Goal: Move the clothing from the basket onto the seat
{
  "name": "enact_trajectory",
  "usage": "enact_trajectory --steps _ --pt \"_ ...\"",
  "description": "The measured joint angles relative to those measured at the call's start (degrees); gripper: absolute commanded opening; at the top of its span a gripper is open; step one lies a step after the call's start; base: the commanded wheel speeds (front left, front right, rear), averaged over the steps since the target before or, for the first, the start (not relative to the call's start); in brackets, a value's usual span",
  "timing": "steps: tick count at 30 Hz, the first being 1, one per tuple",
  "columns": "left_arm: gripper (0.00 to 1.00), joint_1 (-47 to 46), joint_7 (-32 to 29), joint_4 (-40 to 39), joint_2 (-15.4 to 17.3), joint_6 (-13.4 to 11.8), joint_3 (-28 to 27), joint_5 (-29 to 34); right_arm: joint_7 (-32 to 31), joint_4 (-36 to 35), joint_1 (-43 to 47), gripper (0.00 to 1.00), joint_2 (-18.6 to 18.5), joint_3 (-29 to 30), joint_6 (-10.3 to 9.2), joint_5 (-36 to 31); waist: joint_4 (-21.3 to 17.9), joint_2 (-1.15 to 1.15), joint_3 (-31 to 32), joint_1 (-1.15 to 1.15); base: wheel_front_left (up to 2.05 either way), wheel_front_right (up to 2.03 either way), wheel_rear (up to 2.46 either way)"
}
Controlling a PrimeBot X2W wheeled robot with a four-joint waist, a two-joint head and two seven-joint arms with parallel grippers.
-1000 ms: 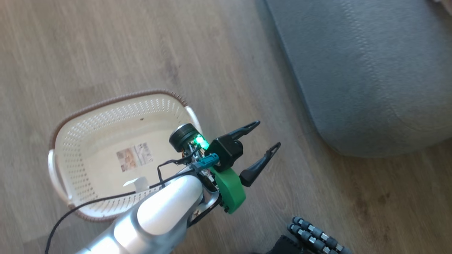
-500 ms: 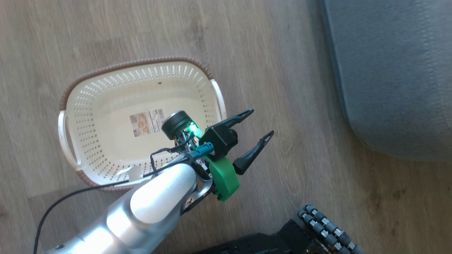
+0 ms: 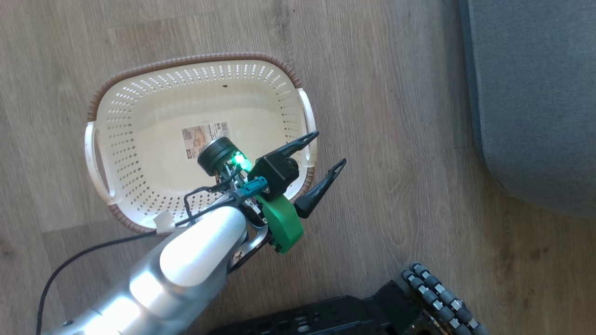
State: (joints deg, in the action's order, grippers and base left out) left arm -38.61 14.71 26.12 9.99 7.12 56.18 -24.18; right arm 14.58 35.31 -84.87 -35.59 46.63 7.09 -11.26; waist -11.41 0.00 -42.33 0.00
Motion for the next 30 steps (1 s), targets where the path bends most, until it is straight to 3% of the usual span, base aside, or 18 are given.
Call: enact_trajectory --steps 6,15,16,17,22,30 --pt "1.0 0.02 0.0 -0.04 -0.12 0.0 -1.19 0.64 -2.69 12.7 4.68 0.0 1.03 1.65 0.0 -0.74 0.55 0.0 -1.22 0.0 0.0 0.0 0.0" --pt "1.0 0.04 0.0 0.02 -0.14 0.0 -2.85 0.98 -1.21 25.58 13.8 0.0 0.92 4.04 0.0 0.85 1.42 0.0 -1.29 0.0 0.0 0.0 0.0" --pt "1.0 0.04 0.0 0.03 -0.15 0.0 -3.13 0.98 -0.85 26.55 14.78 0.2 0.91 4.01 0.0 0.86 1.44 0.0 -1.22 0.0 0.0 0.0 0.0" --pt "1.0 0.04 0.0 0.03 -0.22 0.0 -3.25 0.98 -0.59 27.49 15.4 0.98 0.9 4.19 0.0 1.42 1.44 0.0 -1.12 0.0 0.0 0.0 0.0" --pt "1.0 0.04 0.0 0.03 -0.96 0.0 -3.59 1.52 -0.04 27.92 16.66 1.0 0.68 2.77 0.0 3.99 1.47 0.0 -0.15 0.0 0.0 0.0 0.0" --pt "1.0 1.56 0.0 0.22 -2.31 0.0 -5.0 1.49 0.13 23.79 24.88 1.0 0.71 -5.11 0.0 11.87 1.54 0.0 3.29 0.0 0.0 0.0 0.0"
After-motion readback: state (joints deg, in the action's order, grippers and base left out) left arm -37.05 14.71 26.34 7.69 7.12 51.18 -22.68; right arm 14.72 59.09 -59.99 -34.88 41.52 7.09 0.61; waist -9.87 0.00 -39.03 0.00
